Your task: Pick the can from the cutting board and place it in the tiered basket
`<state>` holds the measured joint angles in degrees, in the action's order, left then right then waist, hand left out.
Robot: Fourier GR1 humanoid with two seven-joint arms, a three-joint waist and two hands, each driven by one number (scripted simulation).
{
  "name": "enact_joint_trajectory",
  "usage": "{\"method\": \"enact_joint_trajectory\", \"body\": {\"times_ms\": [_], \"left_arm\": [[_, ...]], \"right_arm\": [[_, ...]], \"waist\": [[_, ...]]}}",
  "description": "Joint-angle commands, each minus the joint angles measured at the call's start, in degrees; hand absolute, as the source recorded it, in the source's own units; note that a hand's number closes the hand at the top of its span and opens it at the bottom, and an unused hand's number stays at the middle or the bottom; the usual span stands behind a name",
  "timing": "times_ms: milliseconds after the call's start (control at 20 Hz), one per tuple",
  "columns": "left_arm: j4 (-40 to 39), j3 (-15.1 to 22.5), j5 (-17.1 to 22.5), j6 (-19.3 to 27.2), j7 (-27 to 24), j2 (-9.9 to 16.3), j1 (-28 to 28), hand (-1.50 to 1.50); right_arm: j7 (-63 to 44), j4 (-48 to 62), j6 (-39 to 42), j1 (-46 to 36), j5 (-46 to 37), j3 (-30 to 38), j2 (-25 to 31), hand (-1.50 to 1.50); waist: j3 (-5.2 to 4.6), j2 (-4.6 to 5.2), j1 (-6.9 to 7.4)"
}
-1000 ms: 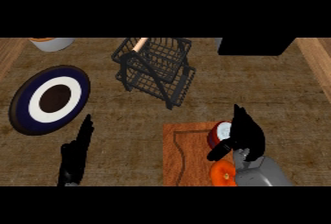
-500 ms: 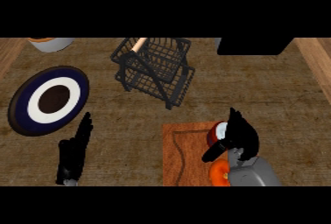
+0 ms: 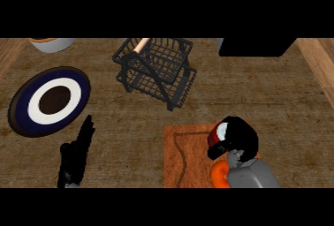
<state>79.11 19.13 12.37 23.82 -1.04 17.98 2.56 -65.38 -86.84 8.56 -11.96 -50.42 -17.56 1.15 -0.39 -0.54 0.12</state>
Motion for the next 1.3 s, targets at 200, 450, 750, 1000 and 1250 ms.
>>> {"method": "enact_joint_trajectory", "body": {"times_ms": [200, 450, 750, 1000, 1250], "left_arm": [[-0.56, -1.99, -0.48, -2.37, 0.34, -0.02, -0.47, 0.0], [-0.03, -1.35, -2.52, -1.0, -0.74, -1.71, 1.73, 0.0], [0.57, -2.81, -2.12, -2.92, 0.36, -1.73, 0.89, 0.0], [-2.76, -4.79, -0.93, -4.76, -1.18, -0.93, -0.38, 0.0], [-0.22, -2.7, -3.35, -1.64, -0.38, -2.4, 2.28, 0.0]], "right_arm": [[-4.63, 3.24, 4.47, -4.4, -7.22, -0.66, 0.26, 1.5], [7.34, 2.24, 4.12, -2.41, -9.21, -7.63, -0.11, 1.5], [9.12, -4.89, -0.28, -1.07, -9.81, -12.36, -1.07, 1.5], [1.27, -20.69, -5.31, -0.26, -8.59, -14.35, -1.12, 1.5], [-4.68, -38.07, 0.14, -4.61, -14.26, -14.82, -1.13, 1.5]], "waist": [[0.37, 0.52, 0.08], [0.39, 0.5, 0.24], [0.39, 0.45, -0.06], [0.36, 0.25, -0.75], [0.33, -0.12, -0.97]]}}
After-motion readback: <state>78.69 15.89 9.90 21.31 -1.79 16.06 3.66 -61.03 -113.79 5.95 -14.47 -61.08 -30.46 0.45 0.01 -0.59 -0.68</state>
